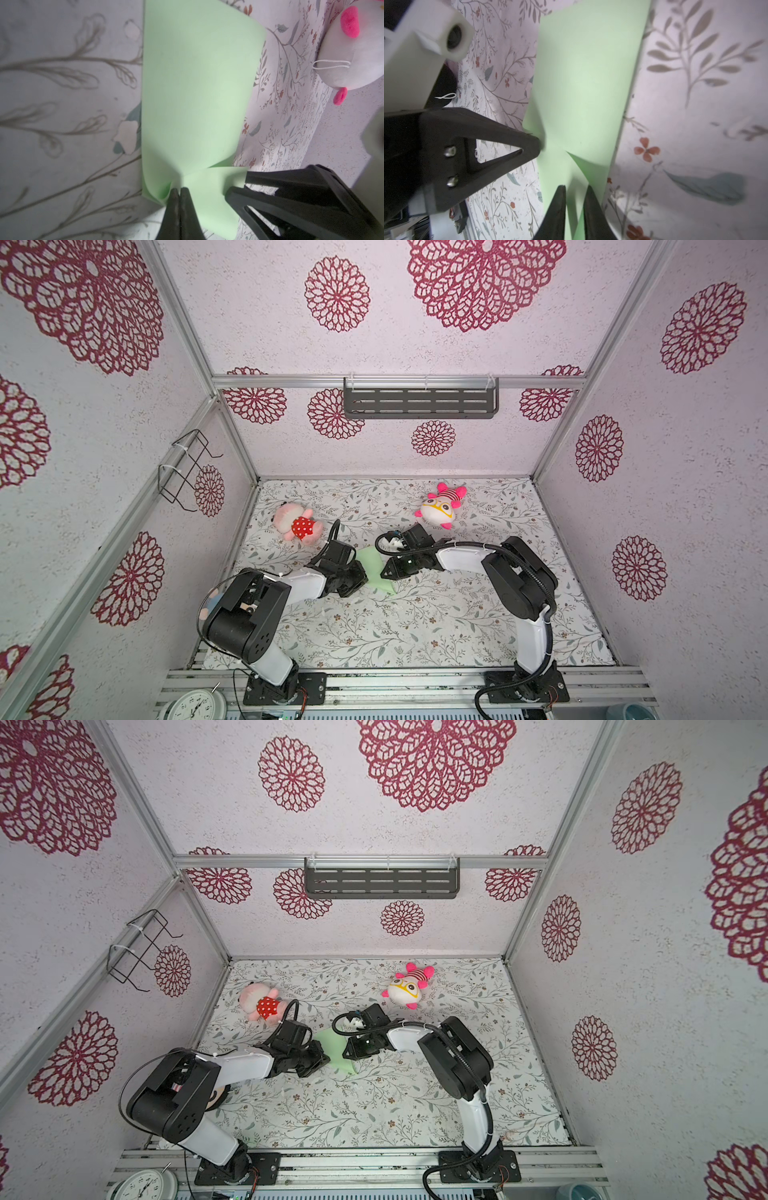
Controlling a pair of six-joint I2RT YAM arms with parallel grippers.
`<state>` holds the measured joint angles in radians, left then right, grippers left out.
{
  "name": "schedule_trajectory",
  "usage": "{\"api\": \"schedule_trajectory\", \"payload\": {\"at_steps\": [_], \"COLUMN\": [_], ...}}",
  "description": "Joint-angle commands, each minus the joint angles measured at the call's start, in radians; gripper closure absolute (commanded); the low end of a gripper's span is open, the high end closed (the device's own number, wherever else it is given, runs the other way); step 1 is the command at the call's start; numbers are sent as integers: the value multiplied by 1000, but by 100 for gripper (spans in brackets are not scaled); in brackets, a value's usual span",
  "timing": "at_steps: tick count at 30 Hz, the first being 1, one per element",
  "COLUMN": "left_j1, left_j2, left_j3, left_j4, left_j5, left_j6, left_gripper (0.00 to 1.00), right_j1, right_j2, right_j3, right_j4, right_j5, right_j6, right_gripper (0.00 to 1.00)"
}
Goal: Fold a paper plane with a square sheet of paper (pick it up from the middle)
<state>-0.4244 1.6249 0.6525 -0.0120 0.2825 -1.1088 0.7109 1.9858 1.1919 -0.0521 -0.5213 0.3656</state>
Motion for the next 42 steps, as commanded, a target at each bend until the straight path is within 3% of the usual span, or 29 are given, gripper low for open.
{"api": "schedule_trajectory", "payload": {"at_steps": [1,7,14,26,42], "left_j1": [5,6,8,18,19], "left_j2": [46,53,60,103,136], "left_j3": [-6,11,22,41,59], "left_j4": [-118,-163,-212,-250,-272], "left_j5": [-40,-40,-48,-19,-5], "left_j6": [-11,-4,-18,-13,26], "left_gripper": [99,99,99,100,100], "right_j1": [-4,22,116,168,169], "right_j2": [-139,-262,-256,-149,-113], "right_j3": [-31,-138,-165,-117,-115], "right_j4": [28,99,64,27,-1], "right_j5": [78,126,196,213,255], "right_j6": [-101,-311,-555,-672,-692], "right_gripper": [75,72,80,88,91]}}
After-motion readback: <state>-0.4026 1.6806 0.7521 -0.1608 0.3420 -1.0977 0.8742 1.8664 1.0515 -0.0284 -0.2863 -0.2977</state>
